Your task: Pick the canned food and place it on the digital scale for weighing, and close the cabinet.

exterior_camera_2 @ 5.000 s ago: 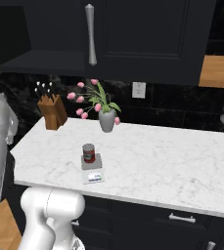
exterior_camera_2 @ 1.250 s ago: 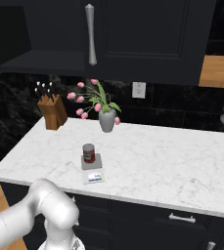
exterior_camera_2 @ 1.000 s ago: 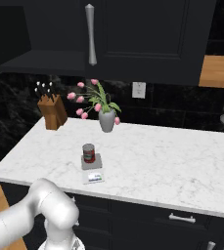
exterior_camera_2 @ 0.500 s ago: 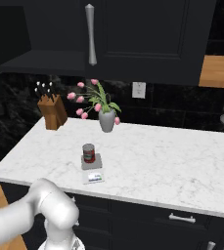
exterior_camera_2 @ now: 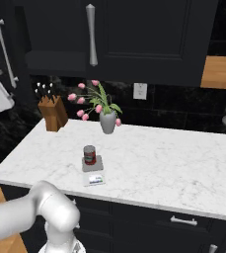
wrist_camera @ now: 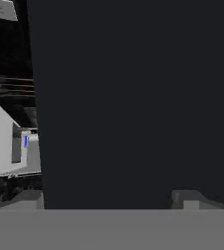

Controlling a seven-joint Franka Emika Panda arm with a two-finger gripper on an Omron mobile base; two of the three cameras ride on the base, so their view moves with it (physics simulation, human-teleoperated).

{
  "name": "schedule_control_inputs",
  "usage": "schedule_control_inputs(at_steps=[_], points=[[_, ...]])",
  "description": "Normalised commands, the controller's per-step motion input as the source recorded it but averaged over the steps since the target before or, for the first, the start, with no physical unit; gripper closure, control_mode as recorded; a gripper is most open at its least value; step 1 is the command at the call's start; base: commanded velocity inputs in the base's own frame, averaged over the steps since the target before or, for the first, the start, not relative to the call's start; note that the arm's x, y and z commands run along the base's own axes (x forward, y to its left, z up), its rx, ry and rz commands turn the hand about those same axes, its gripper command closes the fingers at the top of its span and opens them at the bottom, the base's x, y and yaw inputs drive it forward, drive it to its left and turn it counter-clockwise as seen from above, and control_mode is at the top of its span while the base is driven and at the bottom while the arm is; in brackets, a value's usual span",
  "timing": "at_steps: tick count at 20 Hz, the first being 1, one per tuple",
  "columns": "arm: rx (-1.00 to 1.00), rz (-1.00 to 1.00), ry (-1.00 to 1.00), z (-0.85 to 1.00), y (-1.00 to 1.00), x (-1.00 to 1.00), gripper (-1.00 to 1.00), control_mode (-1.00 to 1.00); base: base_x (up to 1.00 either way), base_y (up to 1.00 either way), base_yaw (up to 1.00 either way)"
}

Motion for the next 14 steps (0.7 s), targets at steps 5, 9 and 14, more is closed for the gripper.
schedule_control_inputs(at_steps=[5, 9, 14], points=[[0.11, 0.00, 0.12, 0.15, -0.73, 0.45, -1.00, -1.00, 0.00, 0.00, 0.00], [0.18, 0.14, 0.17, 0.10, -1.00, 0.32, -1.00, -1.00, 0.00, 0.00, 0.00], [0.17, 0.16, 0.25, 0.43, -0.89, 0.17, -1.00, -1.00, 0.00, 0.00, 0.00]])
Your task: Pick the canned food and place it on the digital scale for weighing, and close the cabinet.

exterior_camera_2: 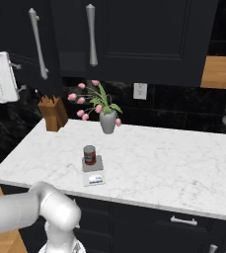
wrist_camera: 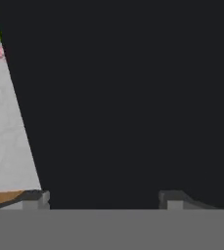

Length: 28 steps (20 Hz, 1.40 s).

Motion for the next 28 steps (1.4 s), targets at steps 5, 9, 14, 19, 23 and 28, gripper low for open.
schedule_control_inputs(at_steps=[5, 9, 14, 19, 23, 28], points=[[0.23, 0.32, 0.05, 0.42, -0.99, 0.03, -1.00, -1.00, 0.00, 0.00, 0.00], [0.22, 0.42, 0.07, 0.08, -0.88, 0.50, -1.00, -1.00, 0.00, 0.00, 0.00], [0.16, 0.48, 0.17, -0.09, -0.33, 1.00, -1.00, -1.00, 0.00, 0.00, 0.00], [0.11, 0.48, 0.02, 0.00, -0.13, 0.99, -1.00, -1.00, 0.00, 0.00, 0.00], [0.11, 0.40, -0.24, -0.02, -0.25, 0.84, -1.00, -1.00, 0.00, 0.00, 0.00], [0.16, 0.32, -0.20, -0.28, -0.20, 1.00, -1.00, -1.00, 0.00, 0.00, 0.00]])
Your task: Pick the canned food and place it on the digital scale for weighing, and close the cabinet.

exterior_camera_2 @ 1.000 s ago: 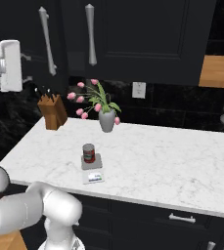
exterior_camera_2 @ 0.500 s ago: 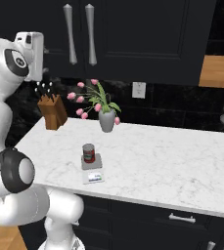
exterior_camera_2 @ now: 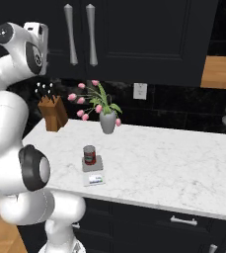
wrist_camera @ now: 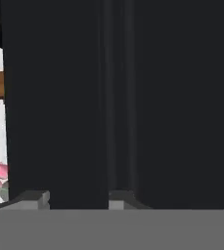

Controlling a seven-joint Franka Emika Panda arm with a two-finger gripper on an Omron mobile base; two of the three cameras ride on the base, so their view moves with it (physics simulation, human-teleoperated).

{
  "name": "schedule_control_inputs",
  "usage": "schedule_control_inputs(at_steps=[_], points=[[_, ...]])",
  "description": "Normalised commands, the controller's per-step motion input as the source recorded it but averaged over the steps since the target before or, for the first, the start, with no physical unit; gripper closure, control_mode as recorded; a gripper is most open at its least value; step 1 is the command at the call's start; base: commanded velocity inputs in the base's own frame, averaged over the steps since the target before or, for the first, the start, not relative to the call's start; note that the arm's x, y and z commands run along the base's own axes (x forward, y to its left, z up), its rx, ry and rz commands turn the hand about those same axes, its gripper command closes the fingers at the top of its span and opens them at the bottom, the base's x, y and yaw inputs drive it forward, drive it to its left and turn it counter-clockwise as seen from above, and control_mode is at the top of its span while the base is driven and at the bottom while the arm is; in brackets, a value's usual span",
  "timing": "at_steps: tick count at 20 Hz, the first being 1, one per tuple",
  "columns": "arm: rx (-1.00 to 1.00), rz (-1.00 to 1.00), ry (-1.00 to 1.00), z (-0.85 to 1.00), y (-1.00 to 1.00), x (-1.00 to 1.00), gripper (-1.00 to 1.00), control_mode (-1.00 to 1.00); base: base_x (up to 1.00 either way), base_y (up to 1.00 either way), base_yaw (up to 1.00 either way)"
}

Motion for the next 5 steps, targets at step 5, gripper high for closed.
schedule_control_inputs(at_steps=[5], points=[[0.15, 0.25, -0.08, -0.47, -0.03, 1.00, -1.00, -1.00, 0.00, 0.00, 0.00]])
